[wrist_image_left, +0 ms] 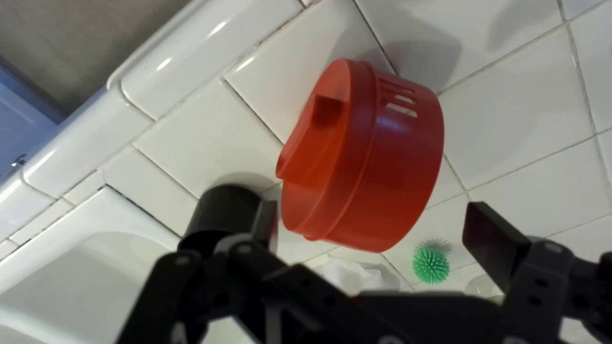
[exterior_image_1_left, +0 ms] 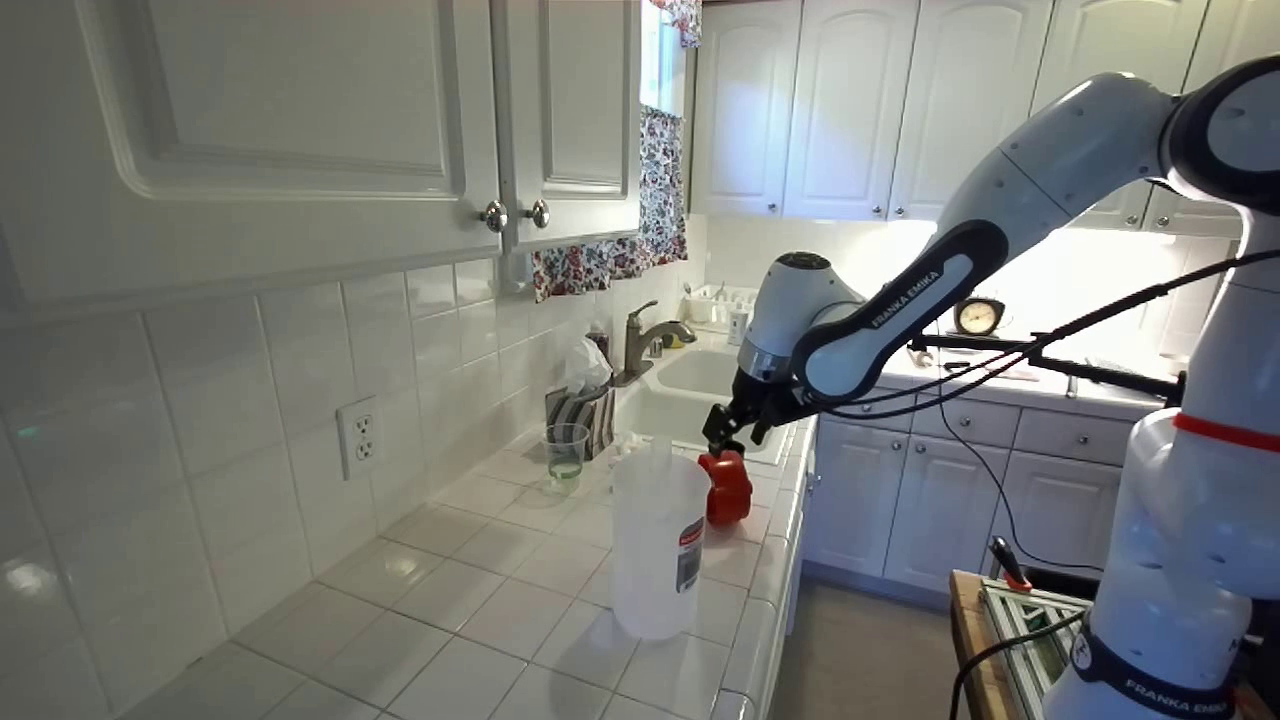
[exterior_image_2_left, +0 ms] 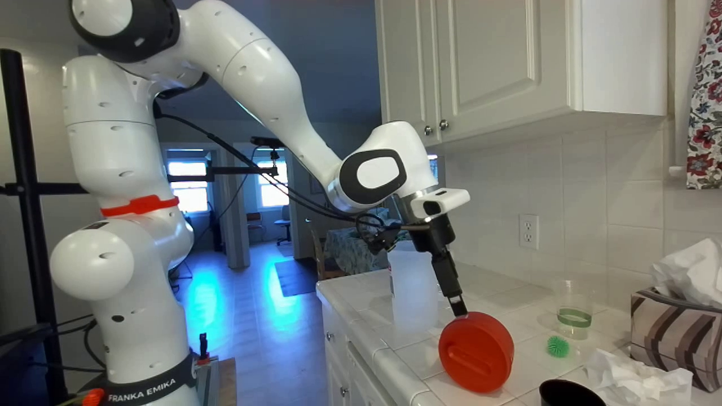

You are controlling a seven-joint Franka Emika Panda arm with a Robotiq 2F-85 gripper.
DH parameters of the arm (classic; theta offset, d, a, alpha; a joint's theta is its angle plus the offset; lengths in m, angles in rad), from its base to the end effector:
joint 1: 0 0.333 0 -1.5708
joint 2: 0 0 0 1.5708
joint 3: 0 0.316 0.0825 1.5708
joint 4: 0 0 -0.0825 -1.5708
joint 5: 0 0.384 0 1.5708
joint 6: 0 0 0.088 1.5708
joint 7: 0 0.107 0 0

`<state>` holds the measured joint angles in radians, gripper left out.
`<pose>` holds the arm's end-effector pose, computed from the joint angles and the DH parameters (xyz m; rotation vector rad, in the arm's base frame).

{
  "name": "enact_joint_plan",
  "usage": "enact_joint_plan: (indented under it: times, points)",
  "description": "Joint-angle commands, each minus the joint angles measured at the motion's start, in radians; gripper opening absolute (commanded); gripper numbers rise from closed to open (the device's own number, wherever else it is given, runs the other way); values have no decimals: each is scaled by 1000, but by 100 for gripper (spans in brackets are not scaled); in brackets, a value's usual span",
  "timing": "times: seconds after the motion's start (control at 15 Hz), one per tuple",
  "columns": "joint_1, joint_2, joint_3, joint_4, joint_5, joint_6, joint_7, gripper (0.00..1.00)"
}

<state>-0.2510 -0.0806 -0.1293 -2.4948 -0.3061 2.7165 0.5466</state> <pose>0.4575 -0.1711 0.3454 2.8101 -0.9749 0.4681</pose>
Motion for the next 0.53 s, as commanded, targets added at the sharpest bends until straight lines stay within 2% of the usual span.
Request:
enact_joint_plan:
  times: [0.0,0.47]
  points:
    - [-22,17,-8,-26,-85,84,102,100]
    - [-49,25,-17,-70,-256,201,315,100]
